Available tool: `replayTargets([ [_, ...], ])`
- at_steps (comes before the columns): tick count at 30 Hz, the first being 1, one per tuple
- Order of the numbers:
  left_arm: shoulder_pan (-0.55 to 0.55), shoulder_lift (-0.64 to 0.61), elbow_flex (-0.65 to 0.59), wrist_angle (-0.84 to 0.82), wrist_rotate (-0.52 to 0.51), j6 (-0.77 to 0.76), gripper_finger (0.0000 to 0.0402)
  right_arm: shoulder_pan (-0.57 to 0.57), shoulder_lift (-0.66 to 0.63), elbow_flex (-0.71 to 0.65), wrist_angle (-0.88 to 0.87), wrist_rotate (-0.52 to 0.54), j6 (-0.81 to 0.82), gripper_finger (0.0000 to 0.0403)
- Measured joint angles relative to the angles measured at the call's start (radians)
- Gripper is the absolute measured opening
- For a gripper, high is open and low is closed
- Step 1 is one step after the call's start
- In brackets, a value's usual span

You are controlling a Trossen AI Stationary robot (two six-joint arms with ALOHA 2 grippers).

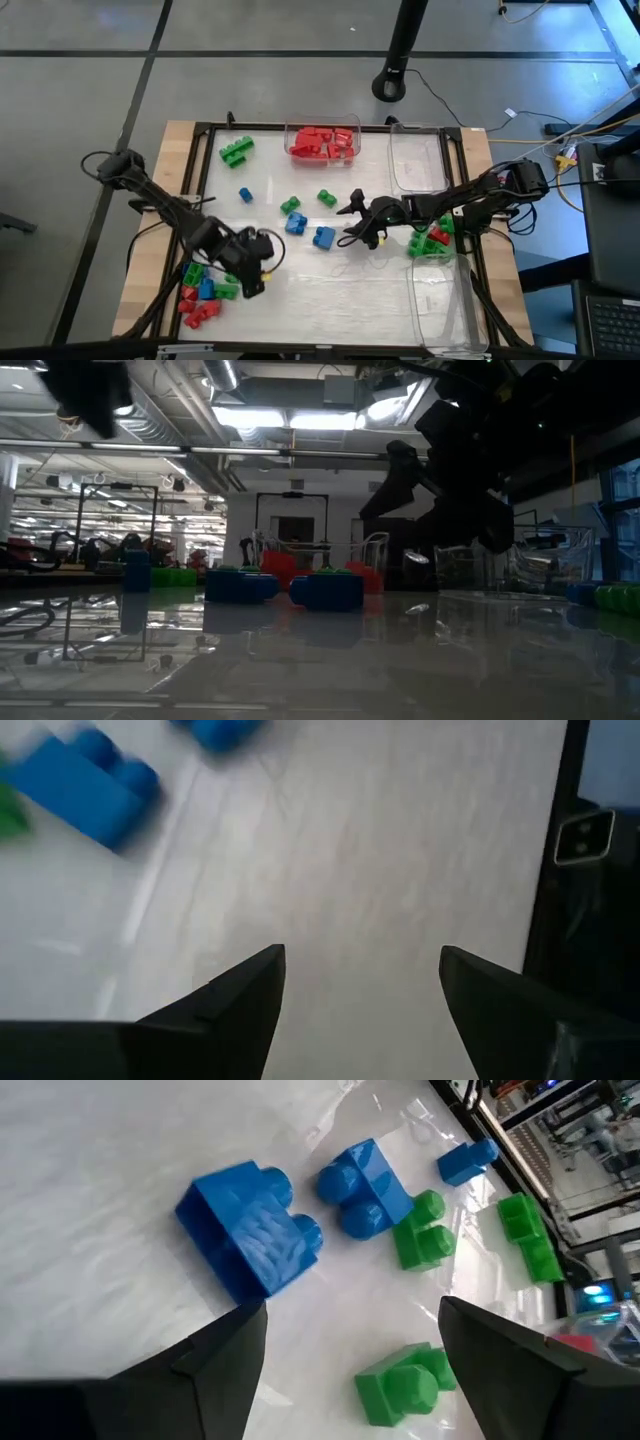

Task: Sort blocks
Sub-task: Put the red game piece into the top left transparent bin

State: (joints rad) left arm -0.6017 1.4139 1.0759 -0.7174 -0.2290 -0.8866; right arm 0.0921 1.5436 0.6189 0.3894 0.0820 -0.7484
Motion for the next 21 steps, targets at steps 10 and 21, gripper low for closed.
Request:
replayTargets([
  [10, -0.173, 0.109, 0.008, 0.018, 0.264, -0.36, 0.0235, 0.0, 0.0, 0.0, 0.0, -0.068, 0.021, 0.0293],
  [21, -0.343, 0.118, 0.009, 0.008, 0.243, -0.601, 0.0208, 0.0, 0.0, 0.0, 0.008, -0.075, 0.037, 0.0293],
])
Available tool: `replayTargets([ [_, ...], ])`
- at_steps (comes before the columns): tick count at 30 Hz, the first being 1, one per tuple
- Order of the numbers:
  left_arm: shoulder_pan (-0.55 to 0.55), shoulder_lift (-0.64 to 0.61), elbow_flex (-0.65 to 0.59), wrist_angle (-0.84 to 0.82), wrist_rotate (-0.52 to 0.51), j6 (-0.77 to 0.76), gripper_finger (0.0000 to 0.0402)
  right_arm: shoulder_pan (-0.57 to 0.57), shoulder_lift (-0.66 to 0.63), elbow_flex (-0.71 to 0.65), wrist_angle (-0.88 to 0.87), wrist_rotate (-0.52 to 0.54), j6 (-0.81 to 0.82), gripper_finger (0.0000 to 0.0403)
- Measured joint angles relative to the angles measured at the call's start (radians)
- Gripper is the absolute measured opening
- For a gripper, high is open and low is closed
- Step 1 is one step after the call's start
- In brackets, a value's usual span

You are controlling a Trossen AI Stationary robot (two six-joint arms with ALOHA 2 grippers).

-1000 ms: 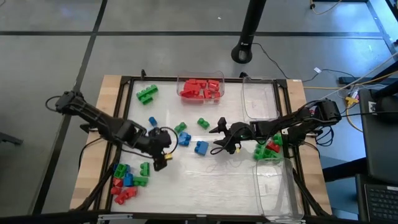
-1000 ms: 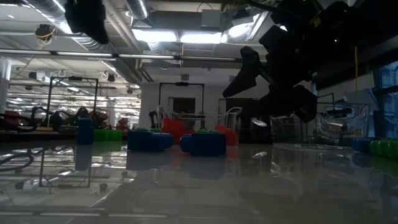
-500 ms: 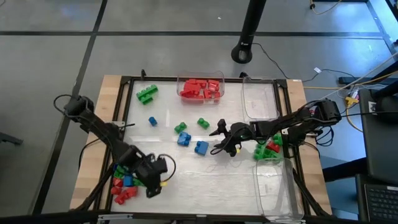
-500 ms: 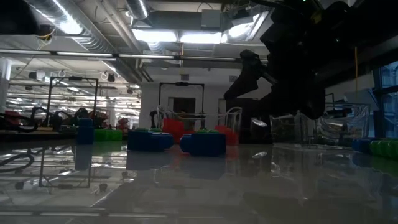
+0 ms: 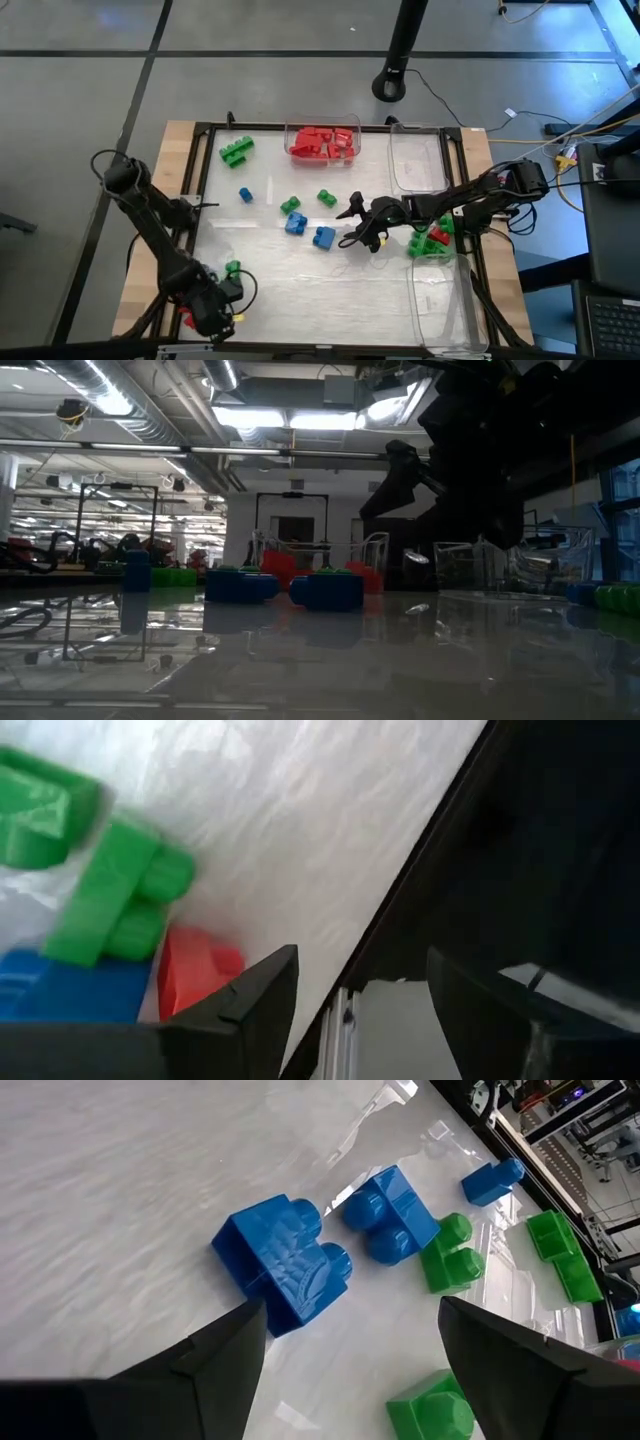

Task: Sort blocks
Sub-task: Put the red game piece into the top left transparent bin

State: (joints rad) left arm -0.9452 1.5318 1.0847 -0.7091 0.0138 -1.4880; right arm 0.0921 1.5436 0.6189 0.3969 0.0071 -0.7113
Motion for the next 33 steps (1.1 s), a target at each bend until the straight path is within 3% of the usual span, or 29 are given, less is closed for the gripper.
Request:
replayTargets([
  [17, -0.065, 0.0, 0.0, -0.129, -0.009, 0.294, 0.0205, 0.0, 0.0, 0.0, -0.004, 0.0, 0.008, 0.0293],
  [33, -0.08, 0.005, 0.0, -0.197, -0.048, 0.281, 0.0205, 0.0, 0.0, 0.0, -0.005, 0.0, 0.027, 0.0293],
])
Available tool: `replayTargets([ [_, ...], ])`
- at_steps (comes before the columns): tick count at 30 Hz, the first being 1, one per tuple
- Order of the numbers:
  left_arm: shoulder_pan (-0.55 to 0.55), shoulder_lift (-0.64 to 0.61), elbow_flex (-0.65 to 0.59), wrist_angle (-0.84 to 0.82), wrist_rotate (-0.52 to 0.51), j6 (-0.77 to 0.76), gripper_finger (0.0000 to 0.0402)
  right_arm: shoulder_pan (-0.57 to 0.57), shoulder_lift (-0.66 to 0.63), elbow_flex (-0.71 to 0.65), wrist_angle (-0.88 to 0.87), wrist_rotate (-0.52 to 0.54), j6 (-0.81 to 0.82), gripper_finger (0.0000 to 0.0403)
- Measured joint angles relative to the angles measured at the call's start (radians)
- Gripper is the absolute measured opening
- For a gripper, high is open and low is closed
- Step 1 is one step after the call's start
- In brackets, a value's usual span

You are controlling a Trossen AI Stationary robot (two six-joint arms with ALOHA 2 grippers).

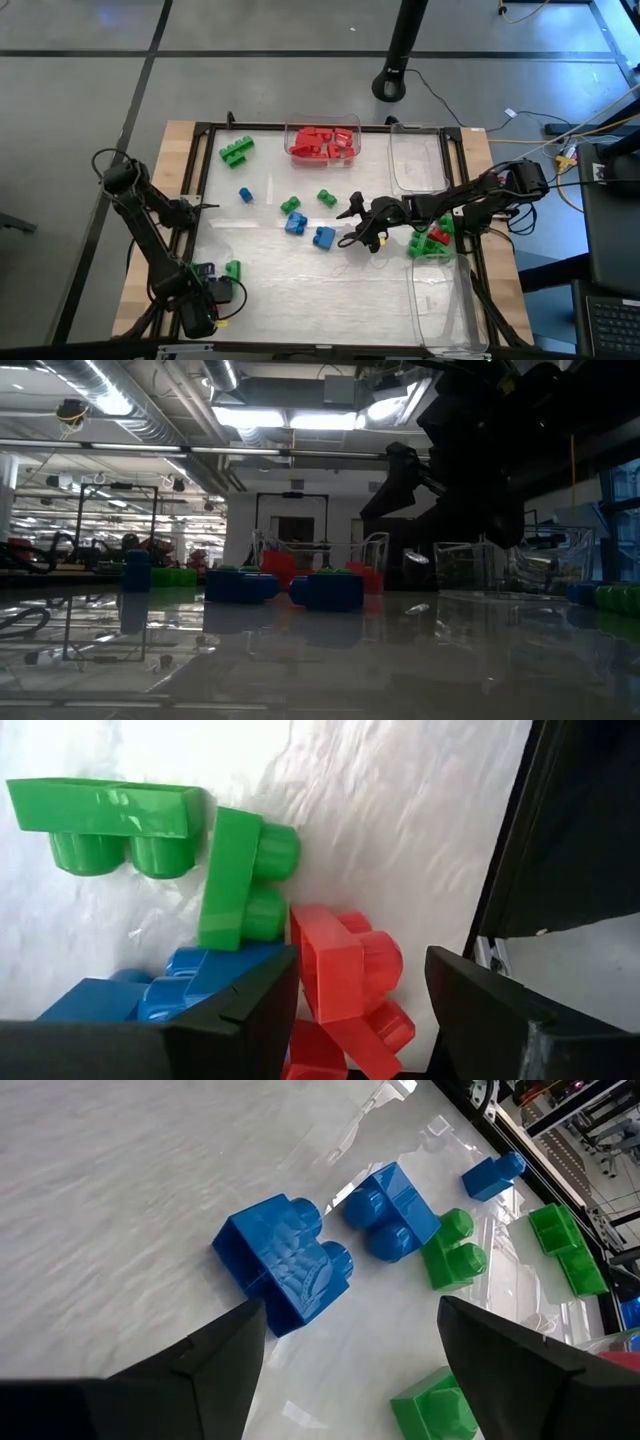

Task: Sort blocks
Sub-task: Put the red game piece into the top left transparent bin

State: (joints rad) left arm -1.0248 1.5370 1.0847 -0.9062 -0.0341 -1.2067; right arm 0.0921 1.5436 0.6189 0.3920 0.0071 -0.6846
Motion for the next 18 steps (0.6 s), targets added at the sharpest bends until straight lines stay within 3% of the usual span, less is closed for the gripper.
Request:
replayTargets([
  [18, -0.015, 0.083, 0.0, 0.005, 0.005, 0.019, 0.0205, 0.0, 0.0, 0.0, 0.0, 0.0, 0.0, 0.0293],
])
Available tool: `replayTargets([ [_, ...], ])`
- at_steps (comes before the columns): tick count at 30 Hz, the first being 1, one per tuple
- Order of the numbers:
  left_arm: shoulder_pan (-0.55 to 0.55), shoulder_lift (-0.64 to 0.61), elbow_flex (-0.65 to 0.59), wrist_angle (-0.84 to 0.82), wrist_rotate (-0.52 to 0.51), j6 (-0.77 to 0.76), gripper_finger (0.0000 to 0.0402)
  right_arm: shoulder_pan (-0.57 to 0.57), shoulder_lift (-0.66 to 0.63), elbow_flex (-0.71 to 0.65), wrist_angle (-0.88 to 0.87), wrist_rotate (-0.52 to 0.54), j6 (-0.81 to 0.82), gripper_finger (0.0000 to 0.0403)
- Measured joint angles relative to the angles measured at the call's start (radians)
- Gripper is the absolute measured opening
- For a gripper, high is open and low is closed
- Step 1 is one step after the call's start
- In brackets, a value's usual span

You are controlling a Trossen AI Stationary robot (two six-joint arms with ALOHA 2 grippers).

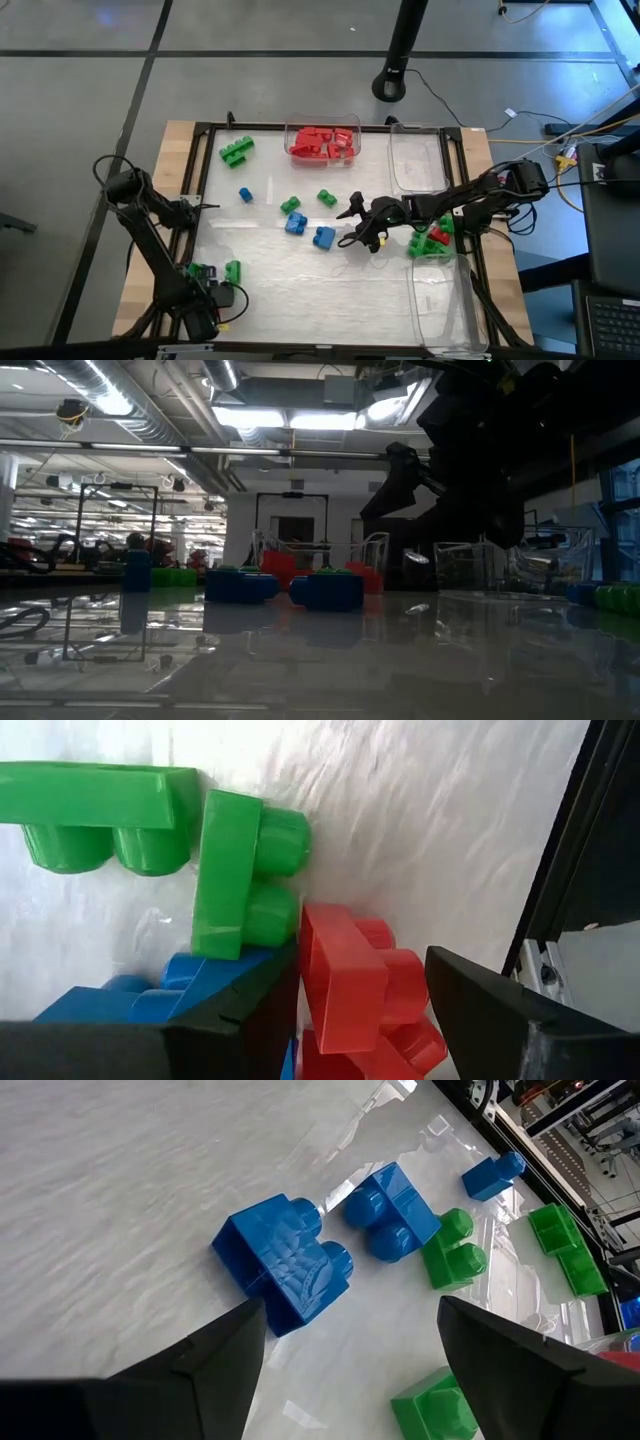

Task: Sort blocks
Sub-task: Put the red game piece into the top left transparent bin

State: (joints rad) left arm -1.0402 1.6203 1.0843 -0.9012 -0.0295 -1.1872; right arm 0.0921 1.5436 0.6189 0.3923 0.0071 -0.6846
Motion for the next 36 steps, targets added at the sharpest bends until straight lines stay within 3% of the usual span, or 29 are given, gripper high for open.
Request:
replayTargets([
  [27, -0.005, 0.002, 0.0, -0.006, -0.036, 0.046, 0.0207, 0.0, 0.0, 0.0, 0.0, 0.0, 0.0, 0.0293],
  [36, -0.005, 0.002, 0.0, -0.038, -0.036, 0.038, 0.0281, 0.0, 0.0, 0.0, 0.0, 0.0, 0.0, 0.0293],
])
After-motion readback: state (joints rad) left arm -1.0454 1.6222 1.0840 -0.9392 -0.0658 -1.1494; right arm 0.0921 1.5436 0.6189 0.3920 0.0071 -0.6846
